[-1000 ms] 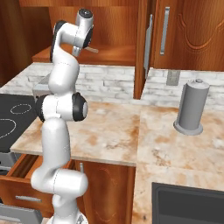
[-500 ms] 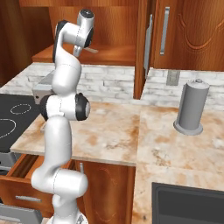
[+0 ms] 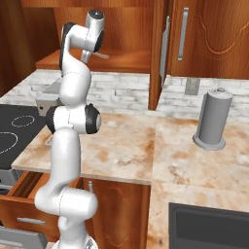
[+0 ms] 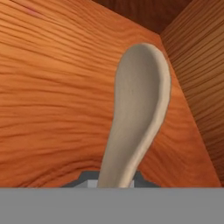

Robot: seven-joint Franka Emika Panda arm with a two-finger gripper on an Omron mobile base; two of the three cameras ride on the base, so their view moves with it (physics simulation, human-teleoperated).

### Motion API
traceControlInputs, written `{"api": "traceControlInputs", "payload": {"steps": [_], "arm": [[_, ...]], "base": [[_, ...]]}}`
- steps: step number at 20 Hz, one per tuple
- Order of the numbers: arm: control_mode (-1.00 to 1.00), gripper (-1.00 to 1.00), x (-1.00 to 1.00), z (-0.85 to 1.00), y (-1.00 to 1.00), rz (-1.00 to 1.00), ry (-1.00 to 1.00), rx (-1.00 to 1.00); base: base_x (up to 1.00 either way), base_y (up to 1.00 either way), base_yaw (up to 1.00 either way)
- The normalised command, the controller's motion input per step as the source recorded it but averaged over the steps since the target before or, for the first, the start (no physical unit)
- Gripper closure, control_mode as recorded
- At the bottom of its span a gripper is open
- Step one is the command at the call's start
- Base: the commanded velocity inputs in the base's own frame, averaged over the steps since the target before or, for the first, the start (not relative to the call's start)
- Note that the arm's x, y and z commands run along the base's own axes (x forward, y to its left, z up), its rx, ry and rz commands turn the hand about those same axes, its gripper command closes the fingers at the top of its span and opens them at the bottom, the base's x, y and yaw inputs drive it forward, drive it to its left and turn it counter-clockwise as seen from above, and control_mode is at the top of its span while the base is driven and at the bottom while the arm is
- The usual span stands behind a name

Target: Organize the utensils by type. Pick up the wooden spoons from the counter and place them in the open cabinet. Then pick up the metallic utensils from the counter and place them in the open drawer.

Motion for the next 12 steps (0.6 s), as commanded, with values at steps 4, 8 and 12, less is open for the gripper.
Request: {"api": "traceControlInputs", "payload": {"steps": [4,8,12], "arm": [[-1.00,-1.00,0.00,-0.17,0.10,0.00,0.00,0.00],[-1.00,-1.00,0.00,-0.12,0.02,0.00,0.00,0.00],[-1.00,-1.00,0.00,-0.09,0.00,0.00,0.00,0.00]], "base": [[0.00,0.00,0.00],[0.00,0.00,0.00],[0.00,0.00,0.00]]}}
